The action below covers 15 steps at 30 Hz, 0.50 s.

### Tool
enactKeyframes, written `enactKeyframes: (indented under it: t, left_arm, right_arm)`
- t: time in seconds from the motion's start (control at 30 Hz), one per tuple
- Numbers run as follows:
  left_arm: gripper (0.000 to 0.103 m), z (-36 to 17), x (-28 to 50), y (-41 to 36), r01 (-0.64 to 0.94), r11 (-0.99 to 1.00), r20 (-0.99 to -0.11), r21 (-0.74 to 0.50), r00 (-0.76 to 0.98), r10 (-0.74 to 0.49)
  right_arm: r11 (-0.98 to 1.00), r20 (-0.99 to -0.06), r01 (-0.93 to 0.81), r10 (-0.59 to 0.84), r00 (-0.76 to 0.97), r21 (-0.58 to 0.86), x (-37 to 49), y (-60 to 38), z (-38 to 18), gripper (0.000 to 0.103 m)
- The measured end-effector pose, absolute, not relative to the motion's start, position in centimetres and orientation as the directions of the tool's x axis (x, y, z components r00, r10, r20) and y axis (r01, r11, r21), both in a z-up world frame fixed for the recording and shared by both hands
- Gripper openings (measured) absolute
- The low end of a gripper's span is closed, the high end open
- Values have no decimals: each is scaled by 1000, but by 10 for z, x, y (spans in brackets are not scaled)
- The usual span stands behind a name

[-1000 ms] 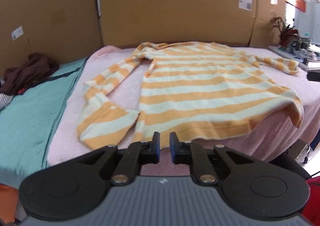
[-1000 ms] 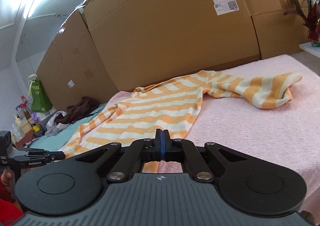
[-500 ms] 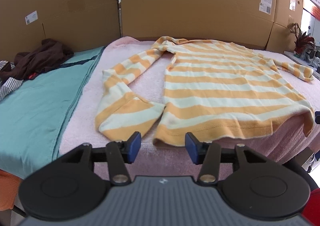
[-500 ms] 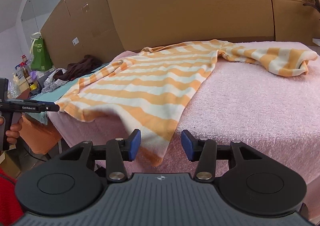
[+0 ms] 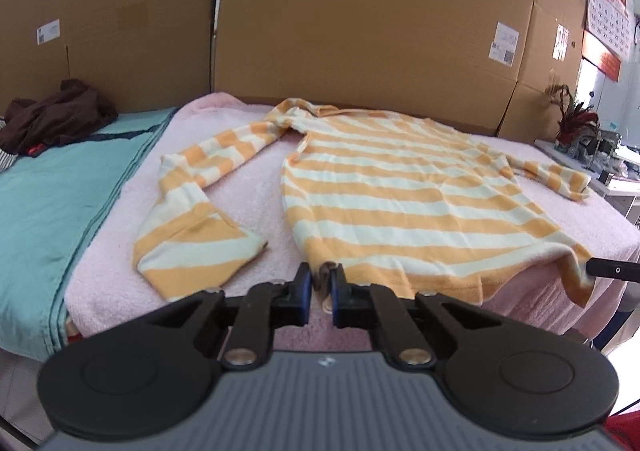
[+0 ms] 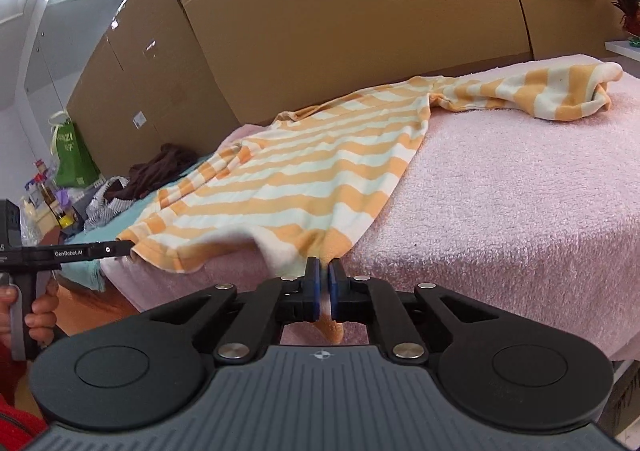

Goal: Fold clothes

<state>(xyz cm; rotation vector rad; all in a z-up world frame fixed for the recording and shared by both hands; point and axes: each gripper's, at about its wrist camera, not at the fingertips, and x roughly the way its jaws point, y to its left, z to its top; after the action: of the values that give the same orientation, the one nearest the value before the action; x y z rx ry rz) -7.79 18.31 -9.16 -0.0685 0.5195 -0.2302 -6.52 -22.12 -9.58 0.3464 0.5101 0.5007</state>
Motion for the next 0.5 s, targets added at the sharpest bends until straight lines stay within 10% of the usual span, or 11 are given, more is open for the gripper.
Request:
enactKeyframes:
  t: [0.37, 0.5]
  left_arm:
    - [0, -55, -127, 172, 276, 952, -322, -136, 896, -306]
    - [9, -78, -117, 170, 211, 976, -403, -55, 889, -215]
  right_arm:
    - [782, -245, -330, 513, 822, 530, -77, -267, -67, 1]
    - [839, -327, -278, 457, 827, 468, -73, -268, -76, 11]
